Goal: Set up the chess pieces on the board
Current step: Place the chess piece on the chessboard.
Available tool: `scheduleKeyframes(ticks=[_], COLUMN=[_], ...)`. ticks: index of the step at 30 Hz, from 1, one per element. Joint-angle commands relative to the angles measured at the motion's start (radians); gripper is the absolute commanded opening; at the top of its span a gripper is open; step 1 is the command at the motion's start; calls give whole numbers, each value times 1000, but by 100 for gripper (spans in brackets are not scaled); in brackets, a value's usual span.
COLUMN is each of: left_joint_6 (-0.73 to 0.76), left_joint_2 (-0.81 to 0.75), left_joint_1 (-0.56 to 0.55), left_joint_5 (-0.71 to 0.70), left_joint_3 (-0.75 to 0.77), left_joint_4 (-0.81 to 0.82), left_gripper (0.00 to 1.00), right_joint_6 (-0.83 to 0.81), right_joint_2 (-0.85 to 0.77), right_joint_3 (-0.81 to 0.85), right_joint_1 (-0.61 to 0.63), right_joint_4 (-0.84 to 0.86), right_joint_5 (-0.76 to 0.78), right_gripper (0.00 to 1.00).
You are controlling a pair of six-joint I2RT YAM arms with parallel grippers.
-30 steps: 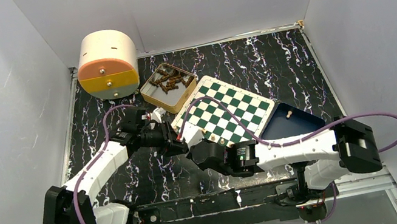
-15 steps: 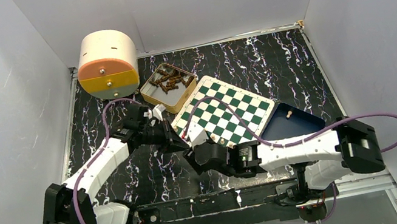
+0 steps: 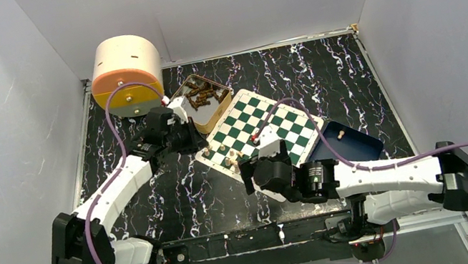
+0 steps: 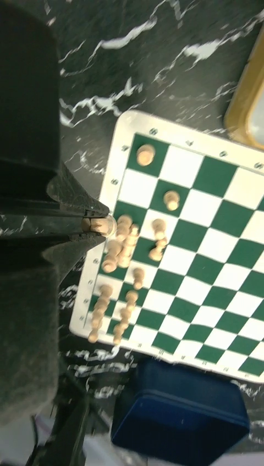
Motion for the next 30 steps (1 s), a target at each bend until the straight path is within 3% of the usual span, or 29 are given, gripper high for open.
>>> scheduleKeyframes(ticks=[1,10,20,30], left_joint_6=[210,342,364,361], left_joint_2=[27,112,138,196], left_joint_1=[-48,-188,-194,-196], left_joint_5=[-172,-284,-336,-314], left_joint_3=[-13,-49,-181,-174], left_joint_4=[134,244,391,408], left_gripper=[0,0,0,0], right_joint_6=[150,209,216,235], right_joint_2=[-60,-137,-164,-206], right_joint_3=[1,-52,-42,-70], right_joint_1=[-8,-18,-21,-20], right_joint_4=[-115,-120,-175,-180], right_joint_5=[92,95,105,111], right_gripper=[99,99,99,99])
